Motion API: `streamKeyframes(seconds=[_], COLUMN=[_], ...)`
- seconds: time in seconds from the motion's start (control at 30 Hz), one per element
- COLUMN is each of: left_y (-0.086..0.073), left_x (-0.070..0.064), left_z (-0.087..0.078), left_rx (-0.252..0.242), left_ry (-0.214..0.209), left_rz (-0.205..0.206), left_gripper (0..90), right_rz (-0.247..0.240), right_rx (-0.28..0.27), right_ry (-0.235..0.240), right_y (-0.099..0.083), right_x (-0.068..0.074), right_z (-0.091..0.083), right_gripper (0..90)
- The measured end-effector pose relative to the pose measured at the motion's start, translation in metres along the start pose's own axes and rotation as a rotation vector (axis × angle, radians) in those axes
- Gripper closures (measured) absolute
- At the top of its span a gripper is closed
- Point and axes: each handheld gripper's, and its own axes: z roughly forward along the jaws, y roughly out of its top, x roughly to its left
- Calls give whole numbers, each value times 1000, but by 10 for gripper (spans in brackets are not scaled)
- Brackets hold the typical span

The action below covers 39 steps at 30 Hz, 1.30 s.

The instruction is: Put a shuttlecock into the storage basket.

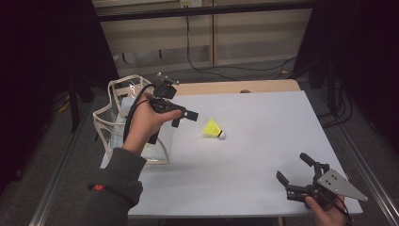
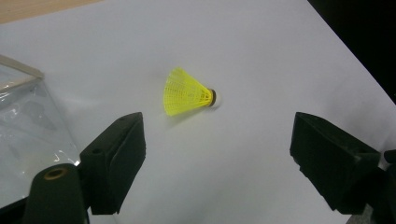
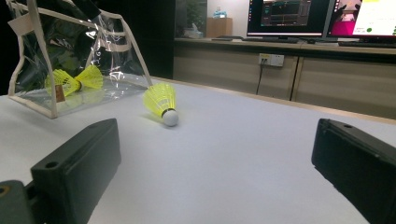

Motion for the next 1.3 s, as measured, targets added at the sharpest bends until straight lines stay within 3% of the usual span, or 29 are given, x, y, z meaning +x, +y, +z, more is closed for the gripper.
streamKeyframes(seconds=[1.3], left_y=[-10], left_x=[-3], left_z=[35], left_rx=[7], left_ry=[-3], left_rz=[14], left_gripper=[160], right_rz=[-2], right_rx=[-2], right_ry=[-2], right_y=[0], right_x=[-1], right_z=[0], right_gripper=[12])
